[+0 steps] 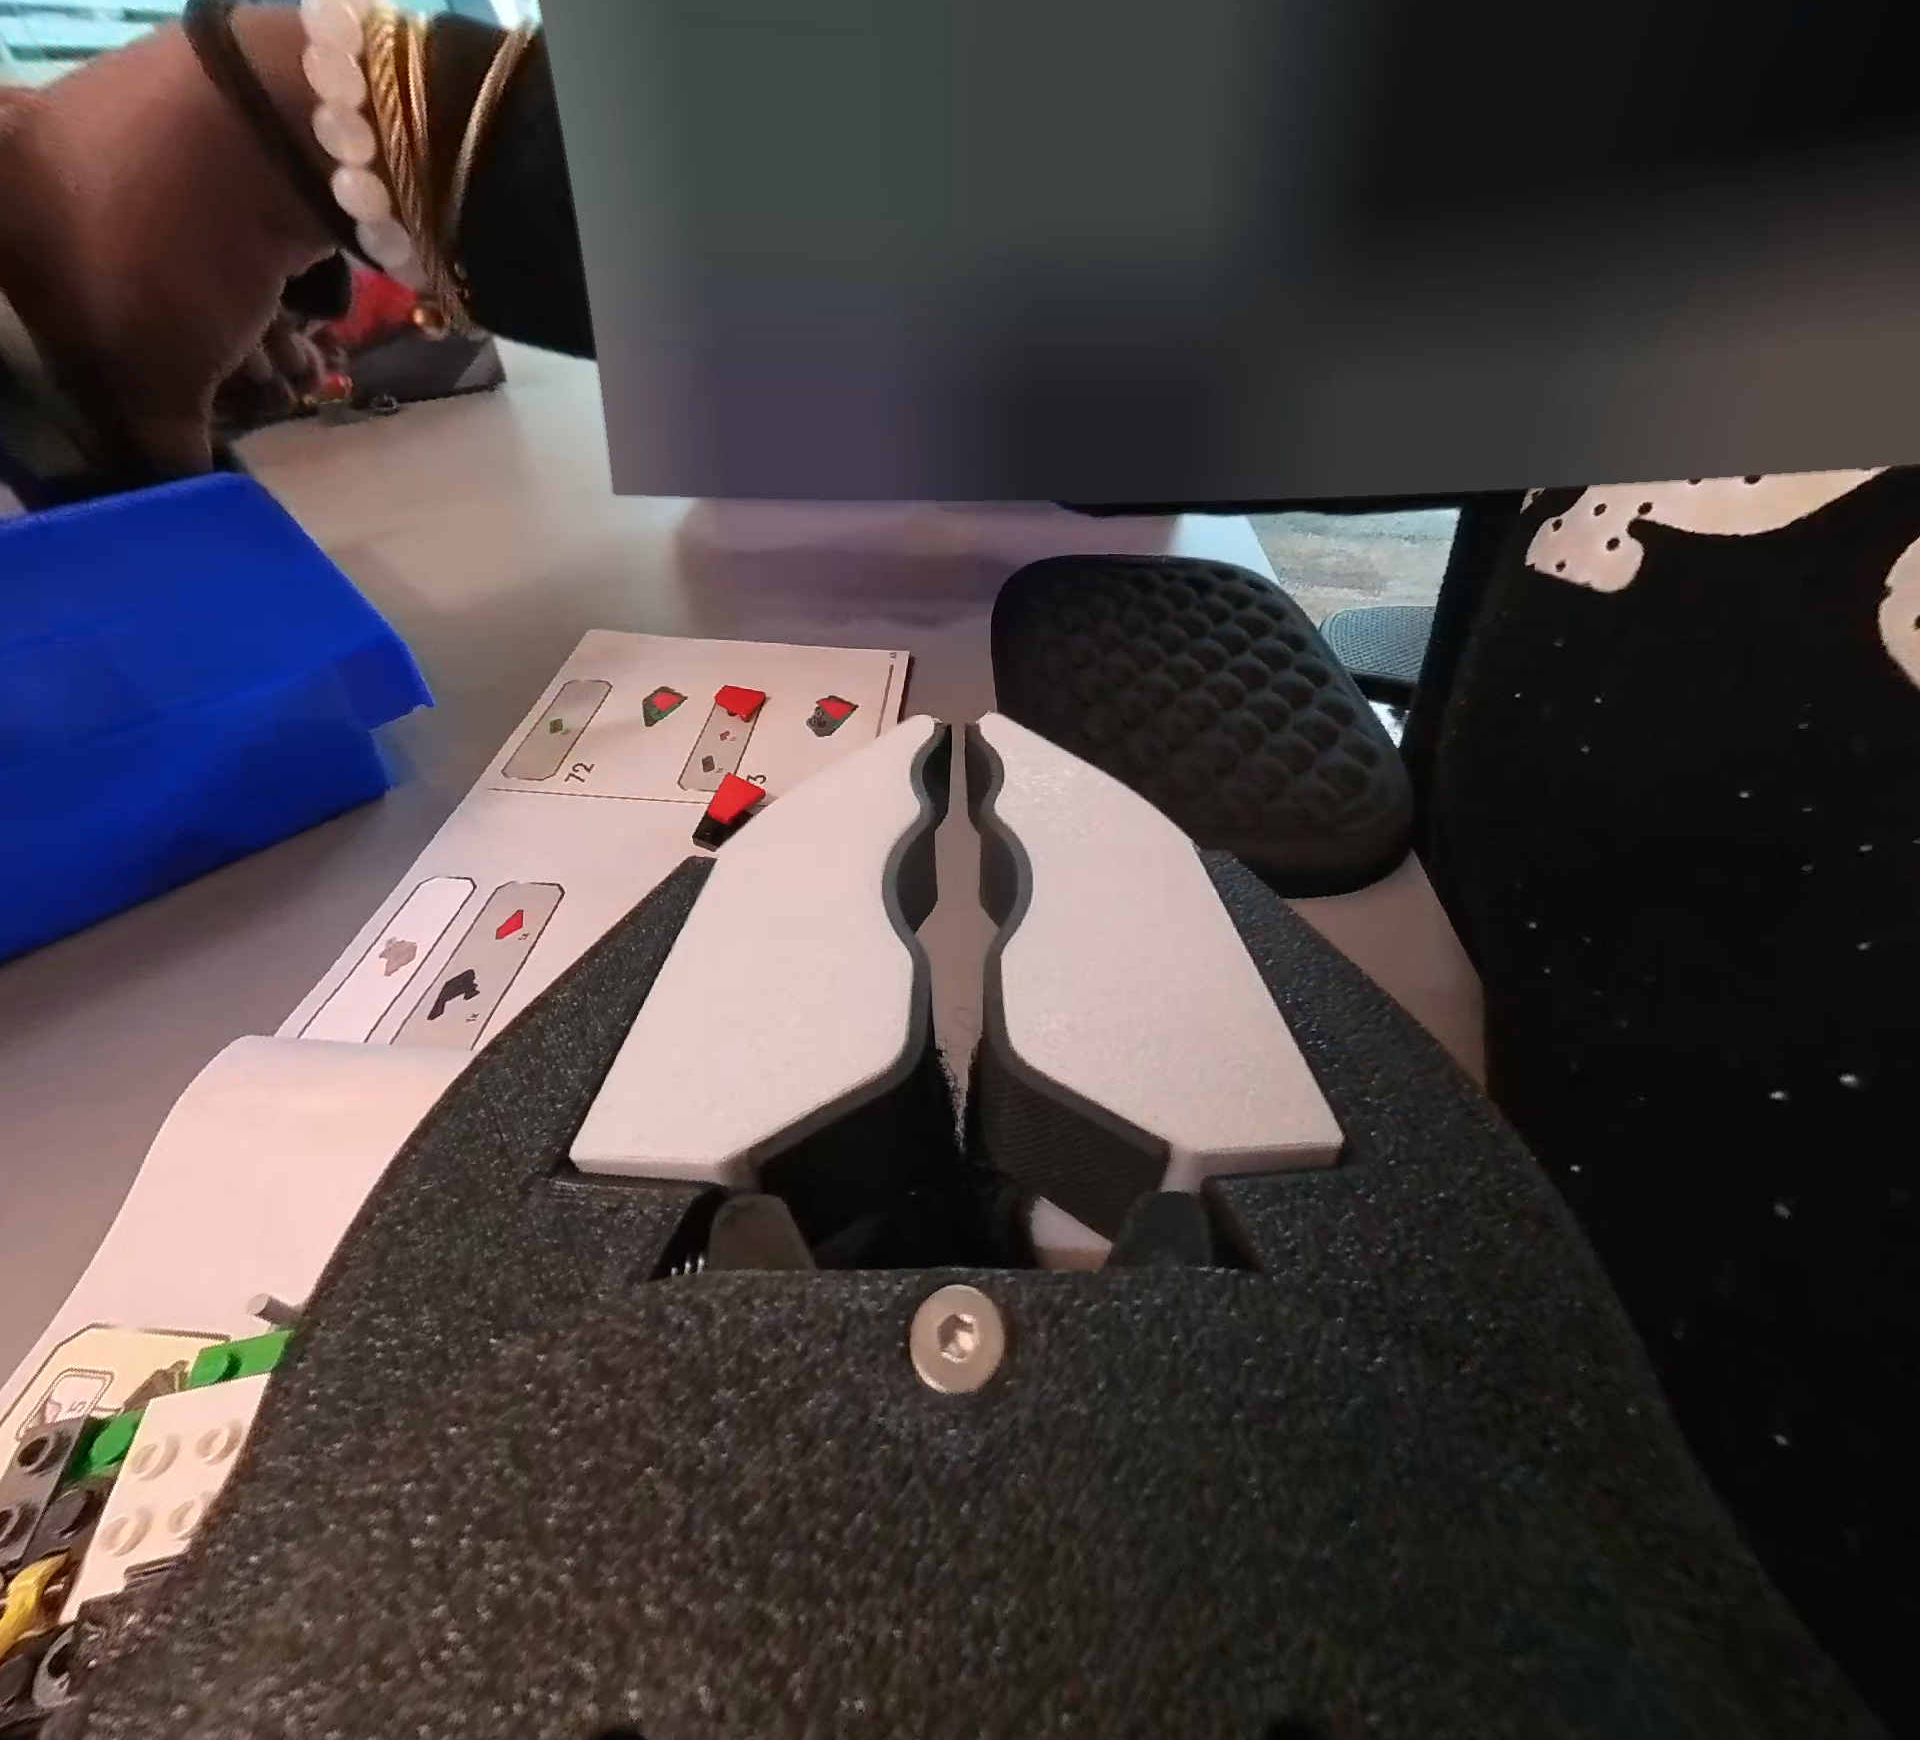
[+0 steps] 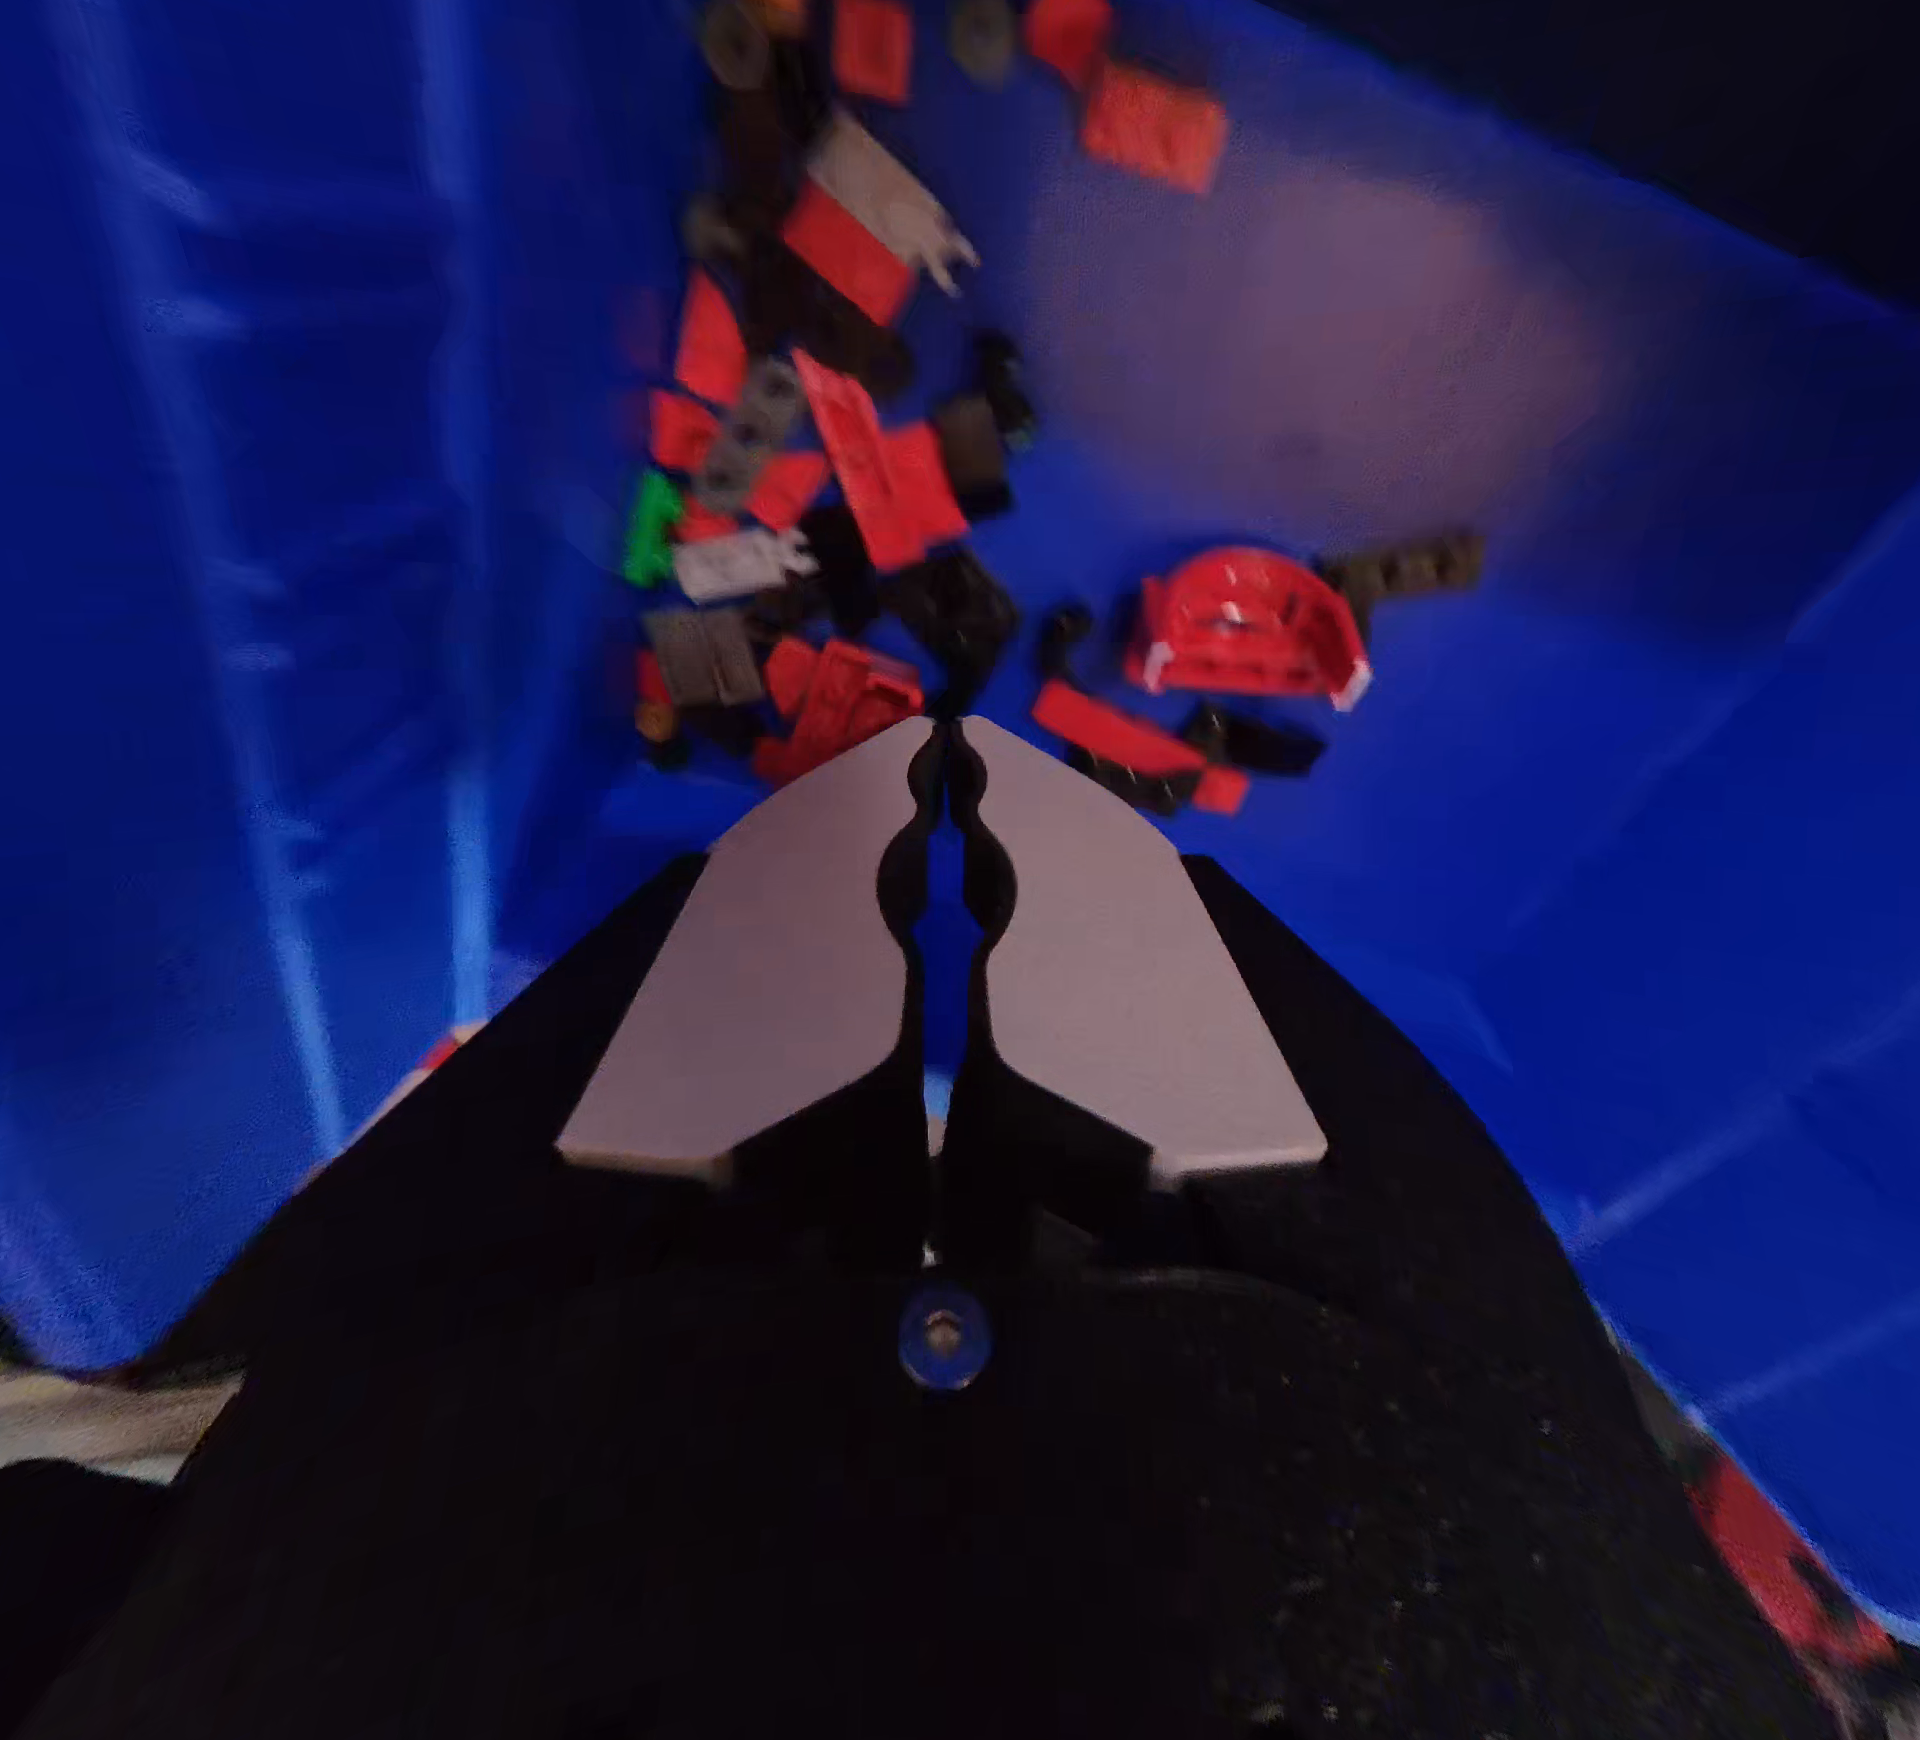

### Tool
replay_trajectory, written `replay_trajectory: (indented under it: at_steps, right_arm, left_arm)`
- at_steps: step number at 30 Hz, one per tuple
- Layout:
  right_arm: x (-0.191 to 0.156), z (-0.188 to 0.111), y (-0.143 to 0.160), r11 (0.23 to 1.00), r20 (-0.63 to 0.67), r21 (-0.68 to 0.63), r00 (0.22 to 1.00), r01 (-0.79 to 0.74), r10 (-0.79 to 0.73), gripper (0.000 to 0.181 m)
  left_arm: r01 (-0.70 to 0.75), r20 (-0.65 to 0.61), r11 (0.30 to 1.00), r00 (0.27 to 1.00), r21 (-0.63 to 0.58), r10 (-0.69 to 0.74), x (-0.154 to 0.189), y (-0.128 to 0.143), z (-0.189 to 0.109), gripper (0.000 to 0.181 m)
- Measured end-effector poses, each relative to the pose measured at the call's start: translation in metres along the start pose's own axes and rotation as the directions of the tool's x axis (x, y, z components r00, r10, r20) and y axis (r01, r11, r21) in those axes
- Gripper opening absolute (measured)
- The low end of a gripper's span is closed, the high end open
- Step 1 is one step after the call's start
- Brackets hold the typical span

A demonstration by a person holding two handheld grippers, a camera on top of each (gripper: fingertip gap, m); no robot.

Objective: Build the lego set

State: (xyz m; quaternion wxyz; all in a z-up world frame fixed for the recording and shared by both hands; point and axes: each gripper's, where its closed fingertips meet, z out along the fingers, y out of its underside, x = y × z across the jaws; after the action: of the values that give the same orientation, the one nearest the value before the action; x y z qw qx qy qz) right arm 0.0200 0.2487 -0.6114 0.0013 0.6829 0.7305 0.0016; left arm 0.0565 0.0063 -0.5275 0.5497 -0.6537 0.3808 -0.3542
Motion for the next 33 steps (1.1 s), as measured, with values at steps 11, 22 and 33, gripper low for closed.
replay_trajectory:
  at_steps: [11, 22, 33]
  right_arm:
    - [0.01, -0.001, 0.022, 0.987, 0.02, -0.034, 0.987, -0.157, 0.157, 0.024]
    - [0.007, 0.003, 0.012, 0.983, 0.031, -0.038, 0.983, -0.179, 0.181, 0.018]
    - [-0.017, -0.077, 0.03, 0.96, -0.033, 0.238, 0.987, -0.145, 0.157, 0.017]
  left_arm:
    - [0.006, -0.003, 1.0, 1.0, -0.005, -0.006, 0.0, 0.0, 0.0, 0.001]
    - [0.01, 0.005, 1.0, 1.0, 0.007, -0.01, -0.001, -0.001, -0.002, 0.002]
    - [0.024, 0.063, 1.0, 0.998, 0.02, -0.025, -0.01, -0.004, -0.005, 0.002]
